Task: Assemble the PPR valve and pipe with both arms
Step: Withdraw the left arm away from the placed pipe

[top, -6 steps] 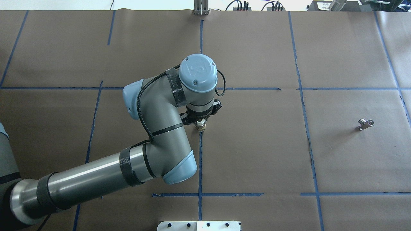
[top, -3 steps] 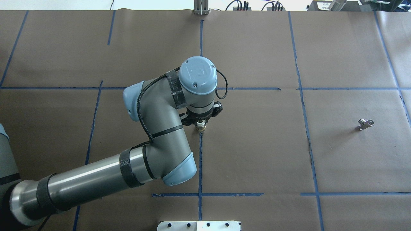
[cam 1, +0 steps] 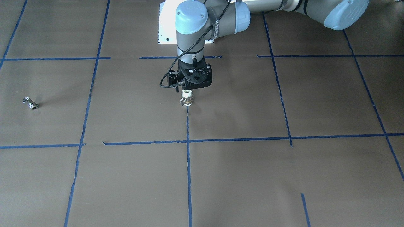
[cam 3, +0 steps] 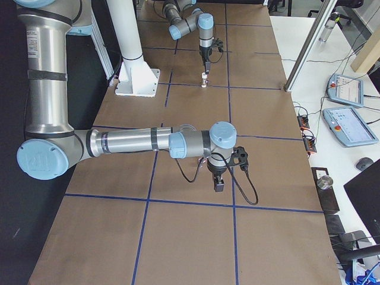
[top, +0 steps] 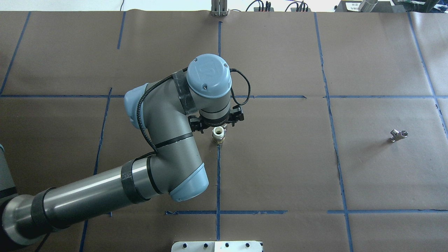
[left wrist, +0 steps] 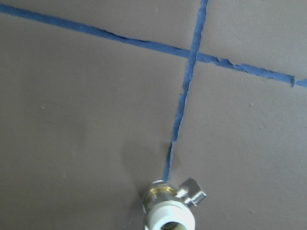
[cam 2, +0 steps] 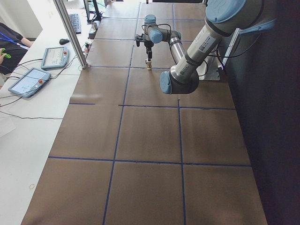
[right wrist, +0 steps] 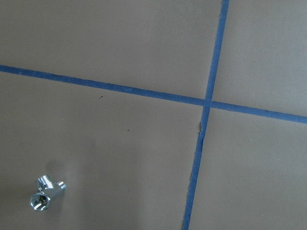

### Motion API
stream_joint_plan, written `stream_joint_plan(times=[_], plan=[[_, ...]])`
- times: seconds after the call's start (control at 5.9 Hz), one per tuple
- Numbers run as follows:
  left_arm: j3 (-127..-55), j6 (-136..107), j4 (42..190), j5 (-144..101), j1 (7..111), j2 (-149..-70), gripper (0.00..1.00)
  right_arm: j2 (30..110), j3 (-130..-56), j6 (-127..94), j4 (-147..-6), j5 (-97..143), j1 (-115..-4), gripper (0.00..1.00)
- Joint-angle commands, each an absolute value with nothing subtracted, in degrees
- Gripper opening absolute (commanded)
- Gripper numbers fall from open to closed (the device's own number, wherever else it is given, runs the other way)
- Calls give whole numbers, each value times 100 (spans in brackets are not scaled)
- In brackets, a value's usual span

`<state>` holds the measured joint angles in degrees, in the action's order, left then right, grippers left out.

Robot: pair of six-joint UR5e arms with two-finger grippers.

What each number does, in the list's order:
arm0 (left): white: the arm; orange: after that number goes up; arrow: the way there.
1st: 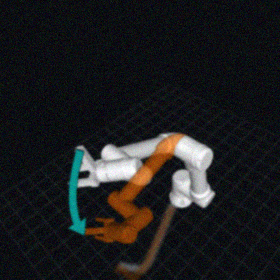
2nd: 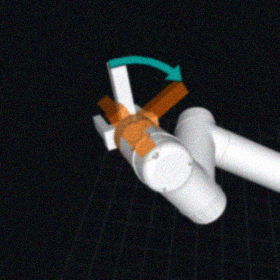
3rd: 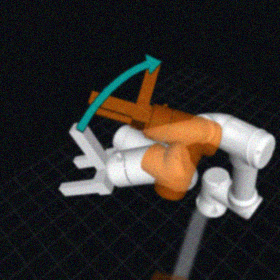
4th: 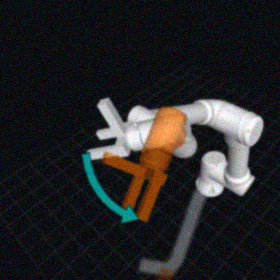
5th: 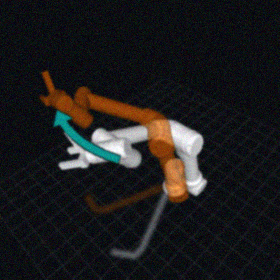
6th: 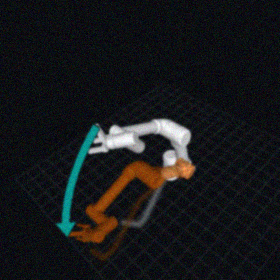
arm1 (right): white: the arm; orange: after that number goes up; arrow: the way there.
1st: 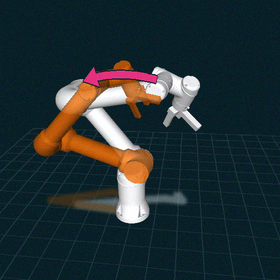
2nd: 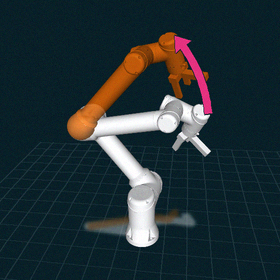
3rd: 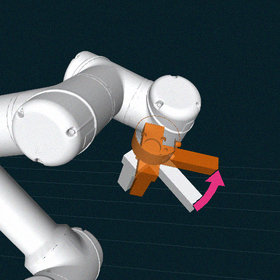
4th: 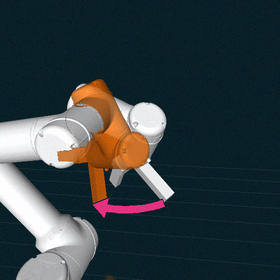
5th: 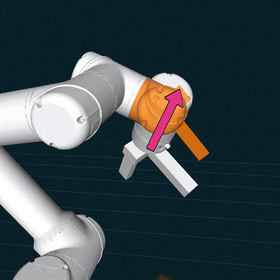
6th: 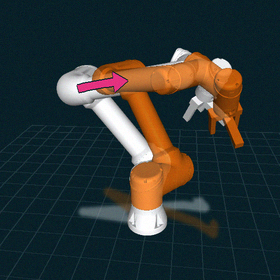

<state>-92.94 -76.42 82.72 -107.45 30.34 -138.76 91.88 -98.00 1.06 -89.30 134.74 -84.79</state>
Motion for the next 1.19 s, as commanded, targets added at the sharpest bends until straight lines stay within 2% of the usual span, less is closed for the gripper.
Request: stream_joint_plan(times=[0.0, 0.17, 0.34, 0.51, 0.68, 1.02], plan=[[-10340, -5942, 7746, -10766, 3373, -12951, 100, 9167, -9800, 105, -8930, 13474, -8473, 100], [-10658, -5245, 7752, -10984, 3662, -12494, 100, 9167, -9800, 114, -8930, 13474, -8464, 100], [-11174, -4333, 7813, -11726, 4379, -11558, 100, 9150, -9800, 106, -8930, 13474, -8377, 100], [-11362, -2619, 7831, -12377, 5386, -10653, 100, 9115, -9809, 97, -8930, 13474, -8289, 100], [-11095, -1131, 7788, -13028, 6528, -10104, 100, 9114, -9817, 97, -8930, 13474, -8245, 100], [-10252, 371, 7909, -13227, 8017, -9173, 100, 9114, -9913, -8, -8921, 13482, -8235, 100]])
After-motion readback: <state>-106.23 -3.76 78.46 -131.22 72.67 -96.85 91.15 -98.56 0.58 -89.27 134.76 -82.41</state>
